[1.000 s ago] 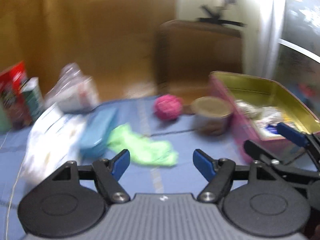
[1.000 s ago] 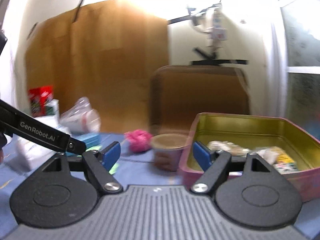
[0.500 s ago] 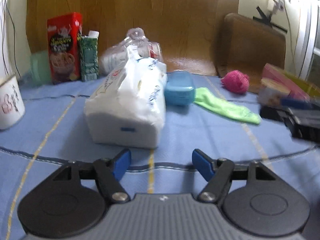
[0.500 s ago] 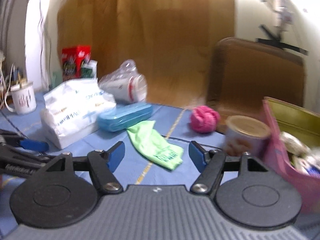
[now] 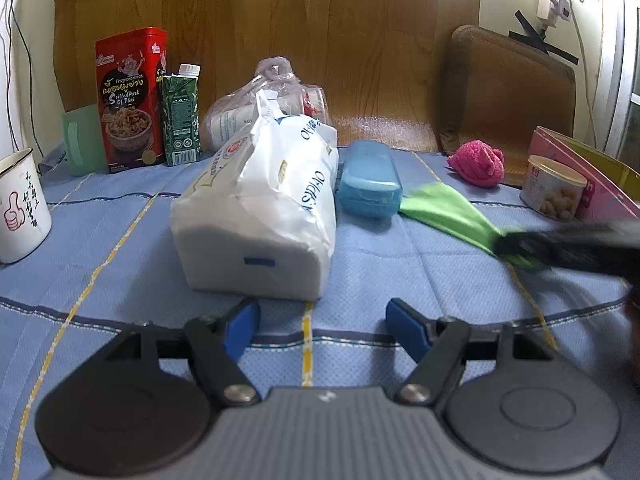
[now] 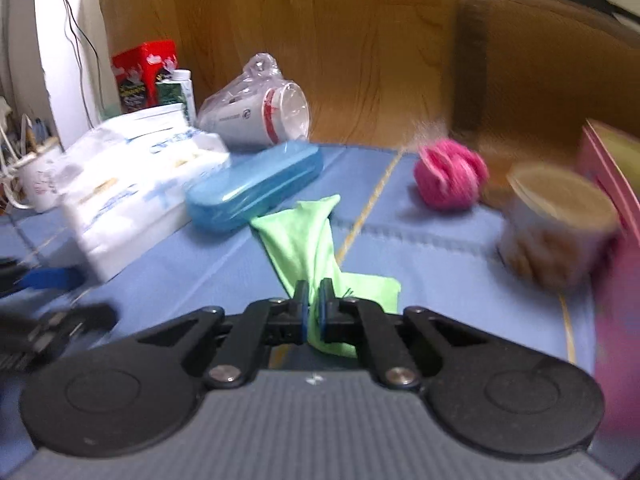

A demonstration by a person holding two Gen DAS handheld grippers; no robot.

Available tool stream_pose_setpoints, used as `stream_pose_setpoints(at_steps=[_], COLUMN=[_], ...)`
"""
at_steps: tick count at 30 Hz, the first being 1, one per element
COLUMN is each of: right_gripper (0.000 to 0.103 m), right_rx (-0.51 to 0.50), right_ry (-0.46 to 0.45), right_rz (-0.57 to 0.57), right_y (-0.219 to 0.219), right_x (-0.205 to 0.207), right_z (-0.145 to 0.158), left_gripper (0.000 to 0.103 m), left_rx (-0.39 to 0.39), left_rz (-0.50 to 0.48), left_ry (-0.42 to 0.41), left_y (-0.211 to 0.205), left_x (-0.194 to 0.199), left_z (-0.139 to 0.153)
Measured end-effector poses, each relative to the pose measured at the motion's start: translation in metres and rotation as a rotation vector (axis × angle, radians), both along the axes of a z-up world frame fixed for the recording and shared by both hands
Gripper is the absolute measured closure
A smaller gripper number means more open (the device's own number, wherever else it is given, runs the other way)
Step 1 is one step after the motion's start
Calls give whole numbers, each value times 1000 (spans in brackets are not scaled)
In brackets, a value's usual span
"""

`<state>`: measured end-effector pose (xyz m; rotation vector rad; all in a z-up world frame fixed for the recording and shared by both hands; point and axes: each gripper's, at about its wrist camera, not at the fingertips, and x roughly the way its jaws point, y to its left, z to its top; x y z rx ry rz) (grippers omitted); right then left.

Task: Organize soft objects
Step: 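Close the right gripper on the green sock while the left gripper closes beside it, then carry the green sock into the pink tin and open both grippers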

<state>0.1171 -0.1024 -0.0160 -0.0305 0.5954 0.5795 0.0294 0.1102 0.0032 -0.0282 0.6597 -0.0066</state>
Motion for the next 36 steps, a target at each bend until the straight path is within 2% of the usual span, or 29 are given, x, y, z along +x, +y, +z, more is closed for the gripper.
stream_pose_setpoints(at_steps=[4,8,13,16,18,19,20,21,22,25,28,33,36], right_gripper=[96,96,96,96,96,96,96,97,97,97,97,97,97], right_rx=[80,164,236,304,362,378,386,381,367,345,350,367,355], right_ry=[35,88,118,166,183,173,160,134,111,47,-39,-235,-325], right_rz=[-7,-34,-52,-30,5,19,28,29,27,7,-37,-190,-286], right_y=[-35,-66,-75,-79,-79,-80,-80,-79,-80,-88,-104,-144,-171], right_x=[-47,-72,-72,-70,-75,-81,-85,-90,-93,-101,-104,-101,-93], right_z=[-3,-9,-13,-14,-13,-11,-9,-6,-4,2,11,36,48], left_gripper=[29,29,29,29,30,39,61,73,97,100,100,100,100], left_rx=[44,24,-182,-344,-379,-370,-363,-362,-363,-334,-279,-201,-168], left_rz=[4,5,-85,-151,-174,-186,-206,-228,-247,-281,-345,-497,-567], left_ry=[16,53,132,212,245,252,260,272,289,281,238,121,54], left_y=[-7,-16,-30,-40,-53,-62,-72,-80,-89,-112,-142,-209,-250], left_x=[2,2,-1,5,9,11,13,14,16,19,22,42,57], left_z=[1,6,19,21,20,20,20,20,19,26,49,96,112])
